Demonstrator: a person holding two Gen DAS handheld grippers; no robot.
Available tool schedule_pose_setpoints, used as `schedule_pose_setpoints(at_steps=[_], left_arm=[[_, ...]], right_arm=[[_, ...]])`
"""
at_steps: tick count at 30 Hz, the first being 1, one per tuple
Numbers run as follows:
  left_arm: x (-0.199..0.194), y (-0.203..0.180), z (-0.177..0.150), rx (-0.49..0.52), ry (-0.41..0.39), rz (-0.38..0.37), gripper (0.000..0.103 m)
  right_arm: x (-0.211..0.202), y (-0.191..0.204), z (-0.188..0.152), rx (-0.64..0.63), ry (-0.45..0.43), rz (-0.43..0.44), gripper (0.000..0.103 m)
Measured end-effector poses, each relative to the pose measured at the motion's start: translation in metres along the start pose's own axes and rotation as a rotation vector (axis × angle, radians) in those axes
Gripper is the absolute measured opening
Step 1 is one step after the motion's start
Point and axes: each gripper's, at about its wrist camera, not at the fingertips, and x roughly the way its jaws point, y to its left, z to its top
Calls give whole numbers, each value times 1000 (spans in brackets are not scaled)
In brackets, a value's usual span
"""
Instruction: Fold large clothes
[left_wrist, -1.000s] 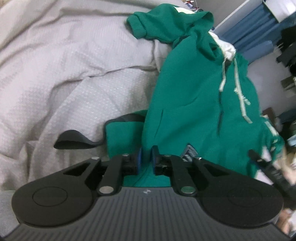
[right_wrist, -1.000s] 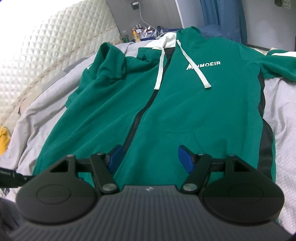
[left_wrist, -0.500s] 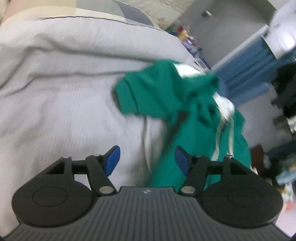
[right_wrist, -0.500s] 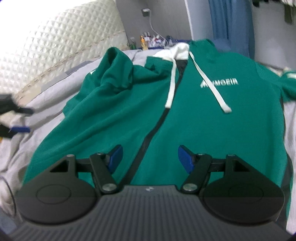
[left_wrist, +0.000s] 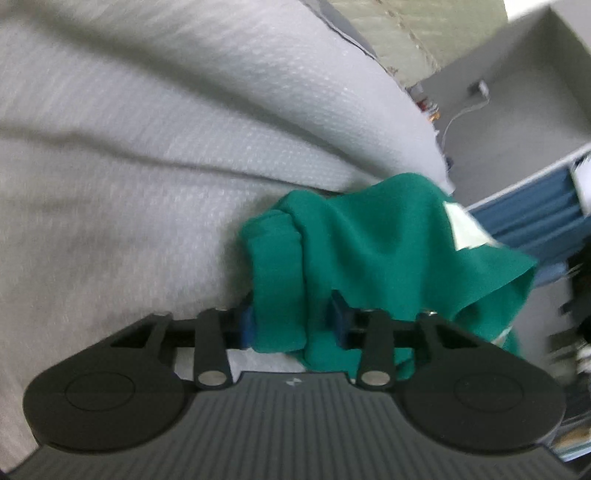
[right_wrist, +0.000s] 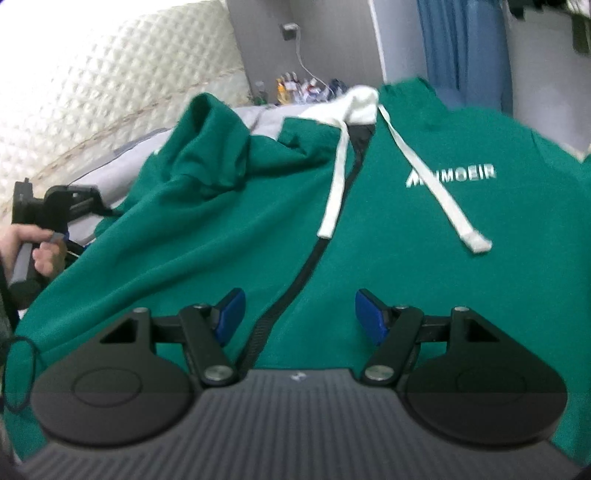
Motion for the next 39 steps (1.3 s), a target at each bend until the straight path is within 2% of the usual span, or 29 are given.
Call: schedule_pose_setpoints(at_steps=[1, 2, 3, 6, 9, 11, 14, 17, 21, 23, 25, 30, 35, 36, 37, 38, 39], left_arm=[[-4, -4, 3, 22, -12, 16, 22], [-12, -9, 8, 42, -35, 24, 15], [-18, -13, 13, 62, -56, 32, 13], [-53, -33, 39, 164, -160, 73, 11], [-91, -51, 79, 199, -244, 95, 8], [-118, -70, 110, 237, -330, 103, 7], [-158, -105, 152, 329, -503, 142, 7], [-186, -129, 200, 332, -634, 198, 6], [-184, -134, 247, 313, -715, 289, 6], [-161, -127, 263, 315, -718, 332, 5], [-133, -109, 271, 329, -701, 420, 5], [-68, -58, 275, 301, -600, 520, 5], [-42, -26, 257, 312, -534, 516, 6], [-42, -24, 253, 318, -532, 517, 9], [-42, -21, 254, 324, -524, 513, 23], [-45, -21, 252, 333, -511, 509, 33], [-49, -22, 249, 341, -501, 512, 50]], right_arm=[[3, -2, 1, 15, 8, -1, 69], [4, -3, 1, 16, 12, -7, 69], [4, -2, 1, 12, 18, -21, 69], [1, 2, -1, 12, 17, -16, 69], [-3, 6, -5, -9, 16, -24, 69], [-7, 6, -5, 2, 17, -14, 69], [-10, 7, -3, 4, 2, -21, 69], [-9, 9, -2, -2, -13, -33, 69], [-1, 7, 2, -9, -19, -50, 69], [5, 6, 3, -7, -21, -54, 69], [11, 5, 4, -7, -22, -61, 69], [24, 4, 10, 0, -42, -72, 69], [35, -4, 15, 32, -40, -84, 69], [36, -5, 14, 38, -34, -86, 69], [38, -5, 13, 43, -28, -87, 69], [38, -5, 14, 45, -26, -88, 69], [38, -4, 14, 43, -29, -88, 69]])
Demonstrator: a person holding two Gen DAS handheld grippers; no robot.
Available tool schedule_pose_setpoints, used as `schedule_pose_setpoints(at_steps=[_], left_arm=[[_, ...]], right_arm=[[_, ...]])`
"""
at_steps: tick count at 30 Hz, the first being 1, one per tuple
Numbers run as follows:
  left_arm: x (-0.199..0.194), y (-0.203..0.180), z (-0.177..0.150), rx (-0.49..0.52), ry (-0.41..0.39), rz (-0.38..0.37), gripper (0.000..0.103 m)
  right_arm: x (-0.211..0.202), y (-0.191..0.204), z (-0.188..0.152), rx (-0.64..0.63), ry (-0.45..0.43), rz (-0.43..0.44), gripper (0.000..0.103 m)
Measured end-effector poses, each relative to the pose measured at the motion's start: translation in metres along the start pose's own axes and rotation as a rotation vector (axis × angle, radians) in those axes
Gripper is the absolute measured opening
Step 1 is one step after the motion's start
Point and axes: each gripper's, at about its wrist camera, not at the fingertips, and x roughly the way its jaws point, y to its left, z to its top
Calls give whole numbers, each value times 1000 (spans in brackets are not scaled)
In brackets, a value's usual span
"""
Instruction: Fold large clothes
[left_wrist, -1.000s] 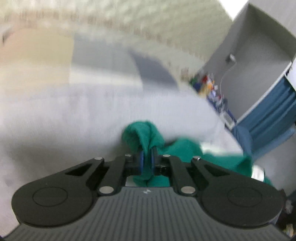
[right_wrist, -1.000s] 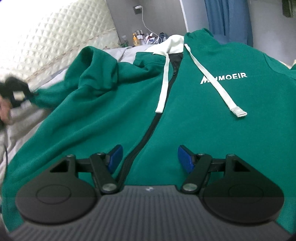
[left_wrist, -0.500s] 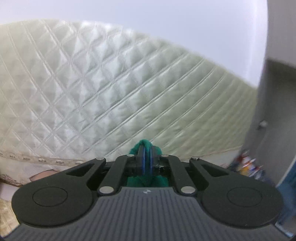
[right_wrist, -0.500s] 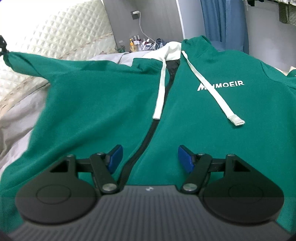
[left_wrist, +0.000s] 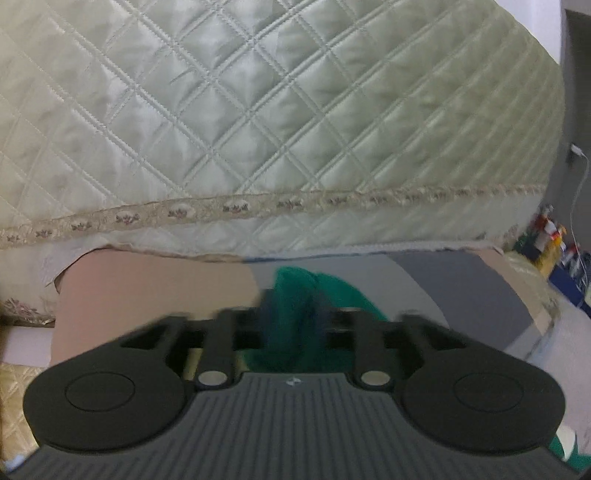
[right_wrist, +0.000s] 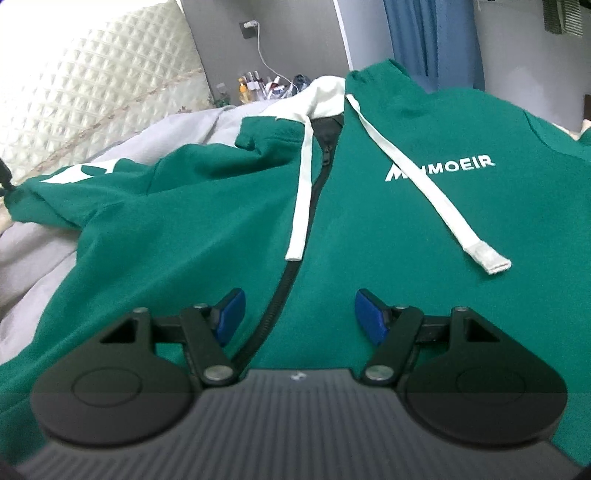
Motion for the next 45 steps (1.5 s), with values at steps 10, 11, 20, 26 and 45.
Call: schedule_pose_setpoints(at_steps=[10, 11, 20, 26, 45], left_arm=[[-103, -32, -20, 145, 9, -178, 63], [-118, -37, -27, 164, 7, -205, 63], [-264, -83, -128, 251, 1, -490, 63], [-339, -101, -229, 189, 102, -700, 63], [-409, -90, -351, 306, 110, -896, 66]], right_arm=[[-34, 0, 1, -30, -64, 5, 69], [-40, 0, 0, -33, -72, 5, 69], [-94, -4, -1, -49, -157, 27, 69], [-127, -8, -6, -34, -199, 35, 69], [-176, 1, -17, -69, -197, -41, 77]])
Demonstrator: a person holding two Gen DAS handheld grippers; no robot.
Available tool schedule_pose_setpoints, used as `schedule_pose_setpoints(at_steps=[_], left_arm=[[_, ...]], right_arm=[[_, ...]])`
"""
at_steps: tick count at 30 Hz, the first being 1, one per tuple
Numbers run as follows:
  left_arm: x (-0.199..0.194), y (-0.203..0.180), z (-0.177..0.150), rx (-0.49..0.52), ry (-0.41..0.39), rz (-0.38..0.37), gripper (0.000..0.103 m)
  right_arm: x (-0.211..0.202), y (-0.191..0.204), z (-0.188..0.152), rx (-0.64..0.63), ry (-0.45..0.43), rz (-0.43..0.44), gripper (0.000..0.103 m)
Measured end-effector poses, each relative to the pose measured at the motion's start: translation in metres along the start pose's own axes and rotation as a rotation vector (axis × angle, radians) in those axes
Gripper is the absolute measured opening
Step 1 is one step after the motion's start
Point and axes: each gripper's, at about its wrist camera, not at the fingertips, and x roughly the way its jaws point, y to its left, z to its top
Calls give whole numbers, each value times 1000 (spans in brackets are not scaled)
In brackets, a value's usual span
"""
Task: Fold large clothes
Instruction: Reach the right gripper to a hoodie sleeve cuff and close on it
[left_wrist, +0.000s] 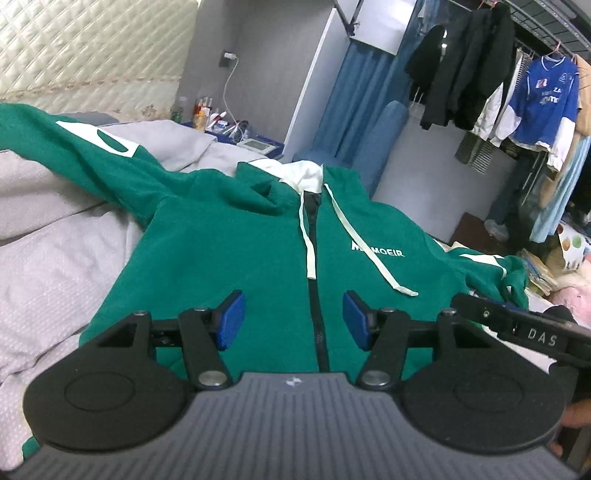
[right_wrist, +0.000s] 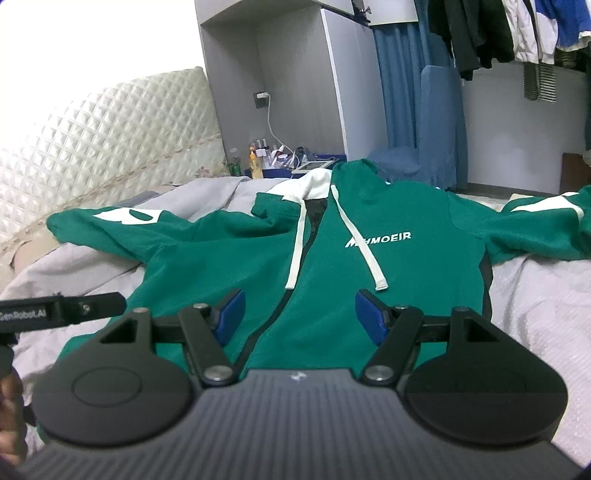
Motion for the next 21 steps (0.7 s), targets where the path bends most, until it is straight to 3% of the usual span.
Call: schedule_pose_setpoints(at_steps=[3, 7, 10, 16, 21], left_arm=[[5, 9, 2, 18, -9, 24, 70], [12, 20, 3, -18, 9, 1, 83], [18, 23, 2, -8, 20, -25, 90], [25, 19, -4, 29, 32, -17, 95], [26, 16, -7, 42, 36, -27, 96]], right_arm=[[6, 2, 2, -13, 5, -37, 77], [13, -5, 7, -2, 21, -79, 78], [15, -20, 13, 64, 26, -115, 92], [27, -61, 22, 232, 73, -160, 92], [36, -87, 32, 300, 78, -193, 92]])
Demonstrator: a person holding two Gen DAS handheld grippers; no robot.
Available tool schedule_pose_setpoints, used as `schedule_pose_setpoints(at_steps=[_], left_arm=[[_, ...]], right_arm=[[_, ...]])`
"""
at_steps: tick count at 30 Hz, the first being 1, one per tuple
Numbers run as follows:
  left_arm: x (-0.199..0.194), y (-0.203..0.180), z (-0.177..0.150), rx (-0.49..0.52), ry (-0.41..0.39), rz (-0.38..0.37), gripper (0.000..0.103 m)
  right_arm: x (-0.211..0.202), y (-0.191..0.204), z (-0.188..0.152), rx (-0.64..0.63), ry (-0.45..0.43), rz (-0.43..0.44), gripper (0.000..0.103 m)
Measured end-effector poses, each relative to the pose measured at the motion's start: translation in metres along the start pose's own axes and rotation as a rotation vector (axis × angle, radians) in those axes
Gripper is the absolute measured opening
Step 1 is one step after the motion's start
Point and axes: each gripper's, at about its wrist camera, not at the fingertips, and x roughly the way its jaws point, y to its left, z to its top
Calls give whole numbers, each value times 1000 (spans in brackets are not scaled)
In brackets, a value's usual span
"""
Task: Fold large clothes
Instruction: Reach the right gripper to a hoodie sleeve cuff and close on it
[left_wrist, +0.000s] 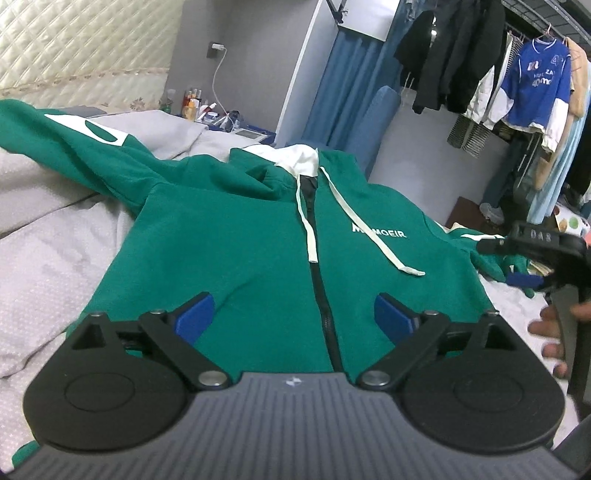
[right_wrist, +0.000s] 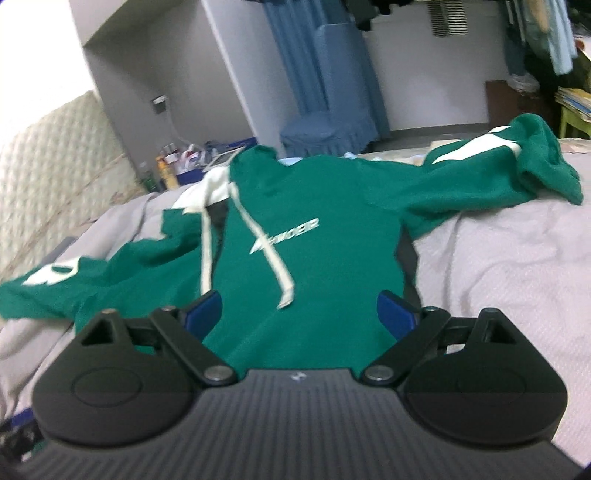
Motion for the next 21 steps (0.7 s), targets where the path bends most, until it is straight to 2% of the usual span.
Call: schedule_pose_setpoints(at_steps=[5, 8, 13, 15, 19, 21], left_arm=[[4, 0, -2, 3, 7, -4, 97], [7, 1, -4, -1, 12, 2, 97], [26, 2, -16, 54, 76, 12, 98], [35, 5, -19, 31, 93, 4, 98], [52, 0, -20, 28, 51, 2, 98], [62, -1, -22, 20, 55, -4, 98]], right_arm=[[18, -27, 22, 64, 25, -28, 92], [32, -54, 40, 88, 39, 33, 92], [55, -114, 63, 191, 14, 24, 92], [69, -138, 66, 232, -7, 19, 92], [107, -175, 70, 269, -26, -43, 92], [127, -194, 69, 294, -37, -78, 92]])
